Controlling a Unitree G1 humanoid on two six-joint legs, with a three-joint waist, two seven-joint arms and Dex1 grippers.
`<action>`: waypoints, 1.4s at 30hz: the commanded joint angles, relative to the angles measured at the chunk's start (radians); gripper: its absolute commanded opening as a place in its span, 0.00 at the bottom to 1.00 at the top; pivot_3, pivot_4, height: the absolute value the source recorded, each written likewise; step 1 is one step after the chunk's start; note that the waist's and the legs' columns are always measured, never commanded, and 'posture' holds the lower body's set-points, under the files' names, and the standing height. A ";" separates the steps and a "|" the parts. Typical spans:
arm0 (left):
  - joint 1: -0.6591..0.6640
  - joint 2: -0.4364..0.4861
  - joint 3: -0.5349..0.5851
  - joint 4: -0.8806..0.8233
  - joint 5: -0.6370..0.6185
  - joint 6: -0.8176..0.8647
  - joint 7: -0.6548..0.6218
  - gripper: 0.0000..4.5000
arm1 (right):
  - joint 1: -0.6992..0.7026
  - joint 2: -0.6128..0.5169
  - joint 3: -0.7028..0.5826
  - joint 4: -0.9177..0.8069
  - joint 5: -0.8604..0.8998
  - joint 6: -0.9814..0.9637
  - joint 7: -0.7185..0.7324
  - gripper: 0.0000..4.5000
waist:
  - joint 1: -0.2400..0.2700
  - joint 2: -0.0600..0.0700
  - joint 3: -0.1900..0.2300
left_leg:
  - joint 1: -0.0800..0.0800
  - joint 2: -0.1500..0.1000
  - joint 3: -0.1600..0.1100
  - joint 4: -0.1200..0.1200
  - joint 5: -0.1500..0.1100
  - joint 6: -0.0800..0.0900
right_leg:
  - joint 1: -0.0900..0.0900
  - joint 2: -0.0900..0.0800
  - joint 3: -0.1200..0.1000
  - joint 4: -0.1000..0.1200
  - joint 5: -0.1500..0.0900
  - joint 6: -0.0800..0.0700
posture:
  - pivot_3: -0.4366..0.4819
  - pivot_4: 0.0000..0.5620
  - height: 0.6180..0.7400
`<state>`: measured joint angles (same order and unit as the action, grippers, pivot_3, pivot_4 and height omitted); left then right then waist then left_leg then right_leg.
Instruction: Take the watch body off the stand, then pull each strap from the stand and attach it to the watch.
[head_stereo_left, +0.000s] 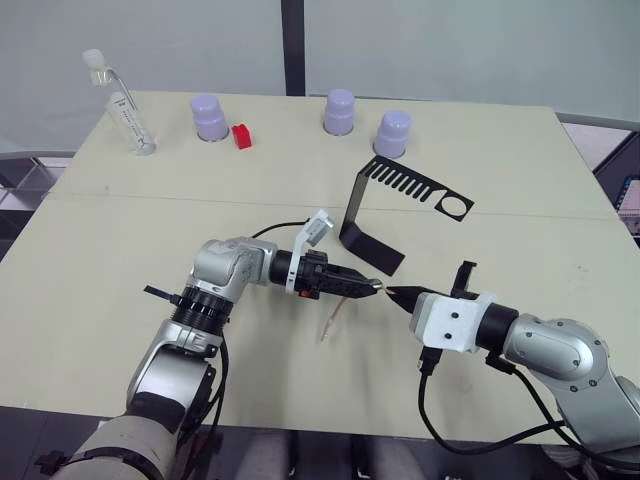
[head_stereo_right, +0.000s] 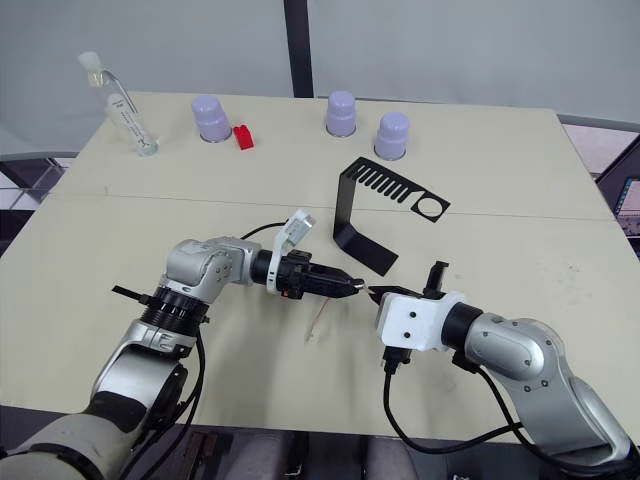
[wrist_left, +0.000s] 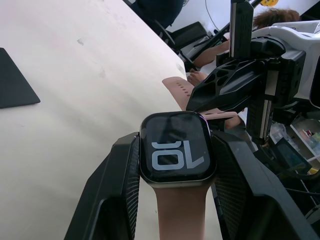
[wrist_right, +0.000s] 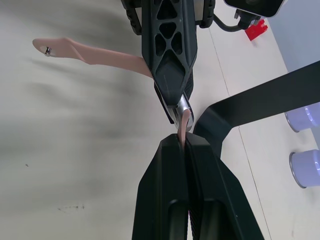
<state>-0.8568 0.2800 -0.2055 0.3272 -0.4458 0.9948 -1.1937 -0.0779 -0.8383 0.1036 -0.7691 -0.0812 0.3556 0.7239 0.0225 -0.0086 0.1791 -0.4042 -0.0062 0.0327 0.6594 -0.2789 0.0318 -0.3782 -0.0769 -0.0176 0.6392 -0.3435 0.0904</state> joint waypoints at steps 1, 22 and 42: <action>-0.005 -0.031 -0.020 -0.060 -0.040 -0.002 -0.020 0.35 | -0.027 0.015 0.007 -0.022 0.001 -0.005 0.006 0.00 | 0.000 0.000 0.000 | 0.000 0.000 0.000 0.000 0.000 0.000 | 0.000 0.000 0.000 0.000 0.000 0.000 | 0.48 0.27 0.99; -0.008 -0.043 -0.025 -0.076 -0.046 0.002 -0.018 0.35 | -0.080 0.019 0.027 0.003 -0.006 0.030 0.013 0.00 | 0.000 0.000 0.000 | 0.000 0.000 0.000 0.000 0.000 0.000 | 0.000 0.000 0.000 0.000 0.000 0.000 | 0.48 0.27 0.99; -0.015 -0.059 -0.018 -0.084 -0.053 0.006 -0.009 0.35 | -0.100 0.023 0.025 0.006 0.000 0.062 0.024 0.00 | 0.000 0.000 0.000 | 0.000 0.000 0.000 0.000 0.000 0.000 | 0.000 0.000 0.000 0.000 0.000 0.000 | 0.48 0.27 0.99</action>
<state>-0.8566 0.2689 -0.1985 0.3152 -0.4458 0.9954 -1.1804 -0.1506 -0.8300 0.1274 -0.7404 -0.0863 0.4257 0.7460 0.0223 -0.0086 0.1791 -0.4042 -0.0062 0.0328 0.6595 -0.2789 0.0318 -0.3783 -0.0769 -0.0176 0.6394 -0.3435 0.0904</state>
